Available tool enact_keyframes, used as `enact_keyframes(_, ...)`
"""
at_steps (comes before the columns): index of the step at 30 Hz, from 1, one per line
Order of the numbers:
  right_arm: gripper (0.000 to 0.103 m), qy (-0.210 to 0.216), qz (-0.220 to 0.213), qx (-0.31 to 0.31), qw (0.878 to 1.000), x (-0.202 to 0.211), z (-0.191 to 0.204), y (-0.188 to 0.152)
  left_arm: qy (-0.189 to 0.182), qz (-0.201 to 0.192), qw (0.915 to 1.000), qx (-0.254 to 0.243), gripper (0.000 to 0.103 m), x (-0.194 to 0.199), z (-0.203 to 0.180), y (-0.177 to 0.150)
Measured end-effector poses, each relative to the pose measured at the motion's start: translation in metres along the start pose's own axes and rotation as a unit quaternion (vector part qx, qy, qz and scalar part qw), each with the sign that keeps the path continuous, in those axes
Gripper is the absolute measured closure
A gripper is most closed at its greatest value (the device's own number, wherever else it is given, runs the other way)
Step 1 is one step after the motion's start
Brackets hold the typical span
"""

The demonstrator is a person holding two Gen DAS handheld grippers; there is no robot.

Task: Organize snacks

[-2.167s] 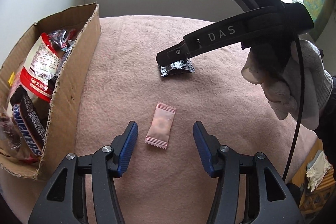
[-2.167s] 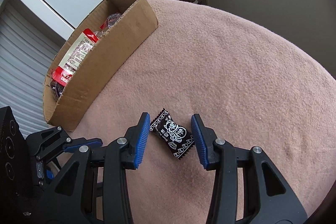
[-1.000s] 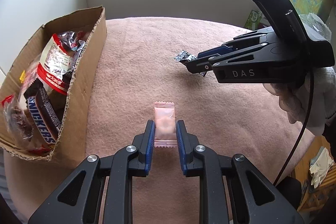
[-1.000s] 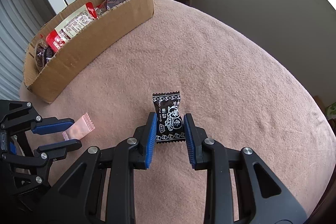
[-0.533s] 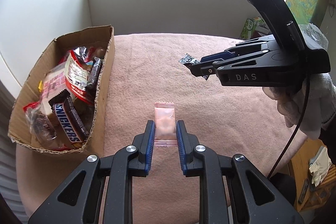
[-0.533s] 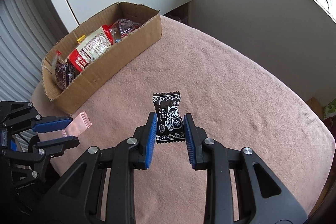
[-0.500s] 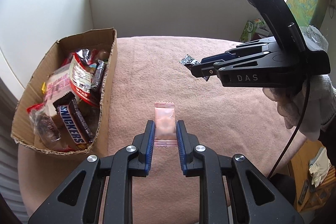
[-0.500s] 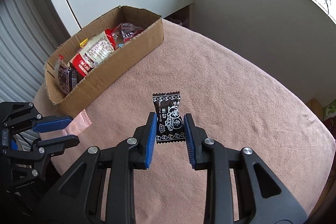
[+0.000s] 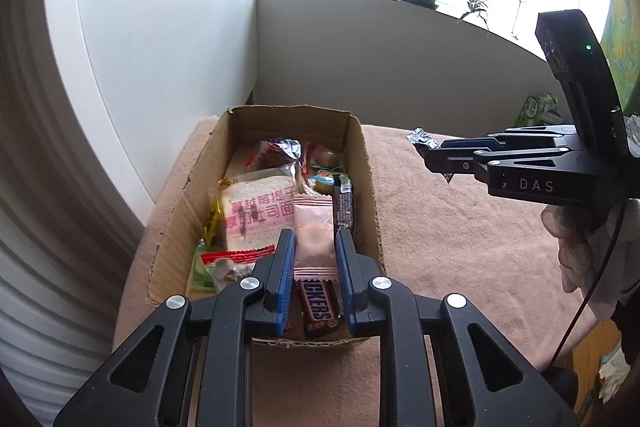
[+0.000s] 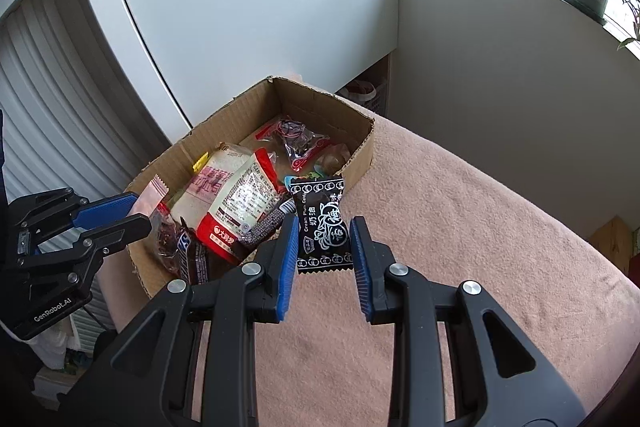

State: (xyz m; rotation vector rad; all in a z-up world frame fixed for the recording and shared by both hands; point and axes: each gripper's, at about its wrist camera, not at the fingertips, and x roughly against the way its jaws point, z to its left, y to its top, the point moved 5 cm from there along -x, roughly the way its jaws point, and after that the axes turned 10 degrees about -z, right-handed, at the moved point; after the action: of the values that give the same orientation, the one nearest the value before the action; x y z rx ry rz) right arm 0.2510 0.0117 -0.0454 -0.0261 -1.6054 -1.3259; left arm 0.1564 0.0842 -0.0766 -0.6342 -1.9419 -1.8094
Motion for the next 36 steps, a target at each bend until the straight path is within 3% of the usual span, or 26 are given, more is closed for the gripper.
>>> enact_keyframes(15,0.074,0.012,0.009,-0.023,1.0,-0.045,0.021,0.025,0.026,0.006,0.9995,0.015,0.083,-0.033,0.029,0.017)
enact_keyframes(17,0.062,0.013,0.007,-0.023,1.0,-0.043,0.023,0.026,0.028,0.005,0.9995,0.016,0.08,-0.033,0.031,0.017)
enact_keyframes(19,0.049,0.007,-0.002,-0.02,1.0,-0.037,0.023,0.027,0.031,0.004,0.9994,0.018,0.07,-0.032,0.032,0.016)
enact_keyframes(22,0.048,0.009,-0.007,-0.022,1.0,-0.029,0.024,0.028,0.035,-0.004,0.9992,0.021,0.054,-0.026,0.033,0.017)
enact_keyframes(26,0.048,0.005,-0.009,-0.021,1.0,-0.019,0.022,0.026,0.037,-0.009,0.999,0.022,0.053,-0.02,0.031,0.019)
enact_keyframes(28,0.047,0.001,-0.01,-0.018,1.0,-0.014,0.022,0.024,0.038,-0.011,0.999,0.021,0.042,-0.015,0.03,0.019)
enact_keyframes(30,0.046,-0.002,-0.011,-0.017,1.0,-0.009,0.022,0.021,0.041,-0.016,0.9988,0.023,0.04,-0.01,0.03,0.019)
enact_keyframes(31,0.043,-0.004,-0.012,-0.016,1.0,-0.006,0.022,0.02,0.04,-0.016,0.9988,0.022,0.04,-0.008,0.029,0.02)
enact_keyframes(32,0.031,-0.006,-0.014,-0.016,1.0,-0.003,0.022,0.018,0.041,-0.017,0.9988,0.021,0.039,-0.005,0.028,0.02)
enact_keyframes(34,0.021,-0.01,-0.026,-0.012,1.0,0.007,0.023,0.016,0.045,-0.021,0.9986,0.018,0.032,0.001,0.027,0.02)
enact_keyframes(36,0.021,-0.017,-0.035,-0.006,0.999,0.018,0.025,0.012,0.05,-0.025,0.9983,0.015,0.031,0.008,0.025,0.019)
